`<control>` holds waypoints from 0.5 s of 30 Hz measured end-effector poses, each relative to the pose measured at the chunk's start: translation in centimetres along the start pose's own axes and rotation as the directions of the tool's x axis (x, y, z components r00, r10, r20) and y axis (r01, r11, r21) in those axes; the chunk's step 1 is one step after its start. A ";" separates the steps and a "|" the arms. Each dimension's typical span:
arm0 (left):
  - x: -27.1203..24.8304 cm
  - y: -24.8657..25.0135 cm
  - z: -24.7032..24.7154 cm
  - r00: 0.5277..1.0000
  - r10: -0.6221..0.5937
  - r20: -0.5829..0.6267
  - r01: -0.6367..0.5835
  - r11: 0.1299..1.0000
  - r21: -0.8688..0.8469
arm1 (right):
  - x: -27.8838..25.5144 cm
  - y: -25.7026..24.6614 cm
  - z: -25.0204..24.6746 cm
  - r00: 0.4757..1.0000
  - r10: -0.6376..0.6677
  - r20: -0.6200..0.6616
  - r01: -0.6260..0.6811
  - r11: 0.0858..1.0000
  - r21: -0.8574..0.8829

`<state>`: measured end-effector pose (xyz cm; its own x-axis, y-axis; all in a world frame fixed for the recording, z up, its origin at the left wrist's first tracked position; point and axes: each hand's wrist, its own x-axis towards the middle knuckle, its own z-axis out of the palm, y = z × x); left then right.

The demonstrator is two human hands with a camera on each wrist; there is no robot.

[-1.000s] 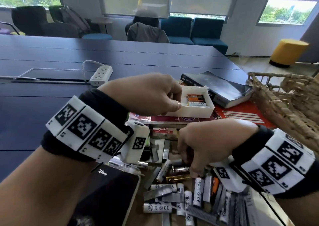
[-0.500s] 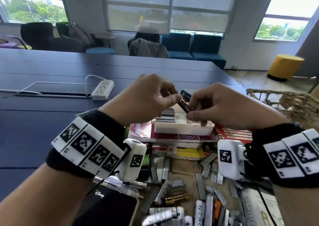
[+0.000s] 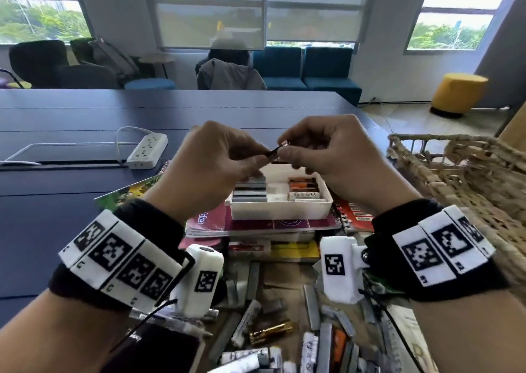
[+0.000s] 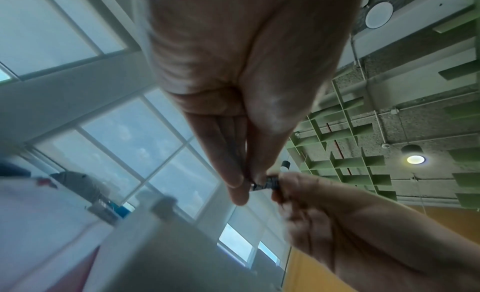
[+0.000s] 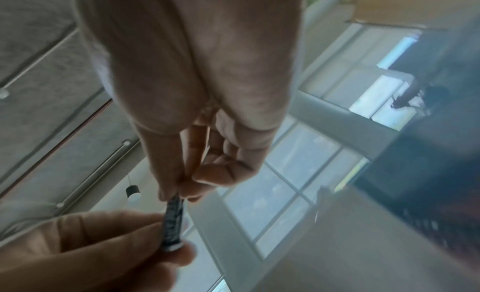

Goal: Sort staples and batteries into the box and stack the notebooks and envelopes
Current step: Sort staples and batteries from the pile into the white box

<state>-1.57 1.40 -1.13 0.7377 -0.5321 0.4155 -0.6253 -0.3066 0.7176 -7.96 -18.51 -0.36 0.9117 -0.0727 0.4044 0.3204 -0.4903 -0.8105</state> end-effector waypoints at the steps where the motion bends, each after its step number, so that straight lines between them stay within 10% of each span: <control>1: -0.1 0.0 0.5 1.000 -0.008 0.014 0.008 1.000 -0.030 | 0.0 0.1 0.2 1.000 -0.002 -0.010 0.002 0.999 0.036; 15: -0.2 0.1 0.7 1.000 -0.012 0.015 0.012 1.000 0.019 | -0.3 1.8 -1.1 0.999 0.017 -0.031 -0.016 0.999 0.038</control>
<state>-1.93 0.93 -1.53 0.7413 -0.5403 0.3982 -0.6211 -0.3275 0.7120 -7.96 -20.31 -1.46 0.9086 -0.1082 0.4035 0.3154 -0.4556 -0.8324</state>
